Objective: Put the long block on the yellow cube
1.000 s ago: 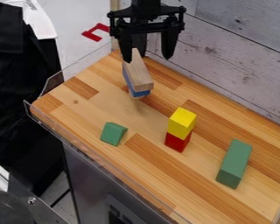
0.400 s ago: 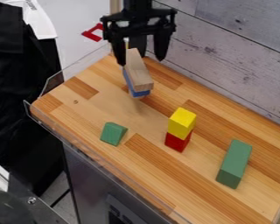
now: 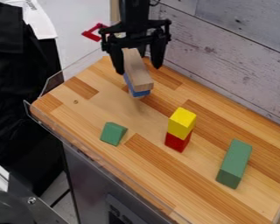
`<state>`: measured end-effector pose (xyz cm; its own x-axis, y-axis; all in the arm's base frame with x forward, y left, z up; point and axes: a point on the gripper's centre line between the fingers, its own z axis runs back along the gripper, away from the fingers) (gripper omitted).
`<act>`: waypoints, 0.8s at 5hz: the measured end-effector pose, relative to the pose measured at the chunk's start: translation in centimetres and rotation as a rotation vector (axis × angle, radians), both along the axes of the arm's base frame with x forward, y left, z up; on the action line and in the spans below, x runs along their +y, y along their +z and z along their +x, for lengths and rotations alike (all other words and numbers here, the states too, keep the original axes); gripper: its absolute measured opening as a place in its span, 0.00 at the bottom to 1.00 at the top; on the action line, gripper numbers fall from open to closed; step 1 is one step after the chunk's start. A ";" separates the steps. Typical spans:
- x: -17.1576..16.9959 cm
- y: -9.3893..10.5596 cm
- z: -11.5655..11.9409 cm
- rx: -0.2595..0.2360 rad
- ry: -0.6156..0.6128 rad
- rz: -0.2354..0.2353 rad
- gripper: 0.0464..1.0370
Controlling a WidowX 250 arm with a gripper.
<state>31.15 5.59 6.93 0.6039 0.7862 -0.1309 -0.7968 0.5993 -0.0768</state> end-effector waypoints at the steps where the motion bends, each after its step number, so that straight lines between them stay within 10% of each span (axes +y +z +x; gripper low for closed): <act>1: 0.0 -0.6 0.2 -0.001 0.005 -0.013 0.96; 3: 0.2 -2.0 -0.1 0.041 0.016 -0.033 0.91; 4: 0.2 -2.4 -0.1 0.061 0.022 -0.040 0.62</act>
